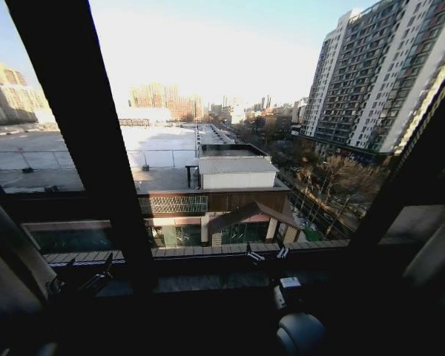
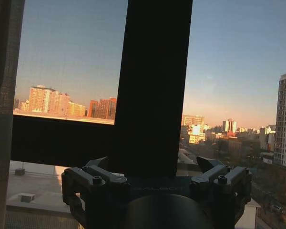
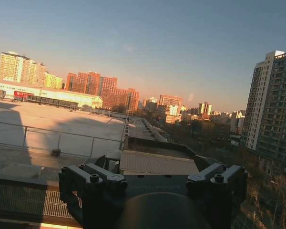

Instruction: Open the curtains by pulling them apart, changing their state from closed to fully open.

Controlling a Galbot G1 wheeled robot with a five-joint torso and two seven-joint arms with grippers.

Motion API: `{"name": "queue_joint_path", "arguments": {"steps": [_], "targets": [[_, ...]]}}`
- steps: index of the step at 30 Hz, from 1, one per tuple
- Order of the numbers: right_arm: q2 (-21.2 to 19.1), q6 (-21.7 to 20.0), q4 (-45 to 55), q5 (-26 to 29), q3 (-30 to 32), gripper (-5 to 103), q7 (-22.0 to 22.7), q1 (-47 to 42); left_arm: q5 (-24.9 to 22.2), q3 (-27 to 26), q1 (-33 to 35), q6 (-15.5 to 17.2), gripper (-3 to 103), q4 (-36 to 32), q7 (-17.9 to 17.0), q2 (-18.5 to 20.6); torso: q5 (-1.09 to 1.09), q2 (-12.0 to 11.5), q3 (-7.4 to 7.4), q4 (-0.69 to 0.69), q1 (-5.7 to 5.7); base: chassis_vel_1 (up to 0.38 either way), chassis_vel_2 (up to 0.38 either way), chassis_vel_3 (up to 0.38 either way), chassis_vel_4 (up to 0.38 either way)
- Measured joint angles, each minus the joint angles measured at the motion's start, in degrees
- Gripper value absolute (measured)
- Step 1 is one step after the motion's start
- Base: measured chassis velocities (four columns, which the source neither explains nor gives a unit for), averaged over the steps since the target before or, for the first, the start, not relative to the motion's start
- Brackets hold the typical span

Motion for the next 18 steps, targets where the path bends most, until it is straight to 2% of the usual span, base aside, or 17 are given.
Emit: {"name": "queue_joint_path", "arguments": {"steps": [18], "targets": [[-0.32, 0.87, -0.38, 0.09, 0.14, 100, -0.03, 0.48, 0.05, 0.10, -0.24, 0.05, 100, 0.00, -0.02, -0.60, -0.01, 0.00, 0.00, 0.00, 0.00, 0.359, 0.350, -0.354, -0.356]]}}
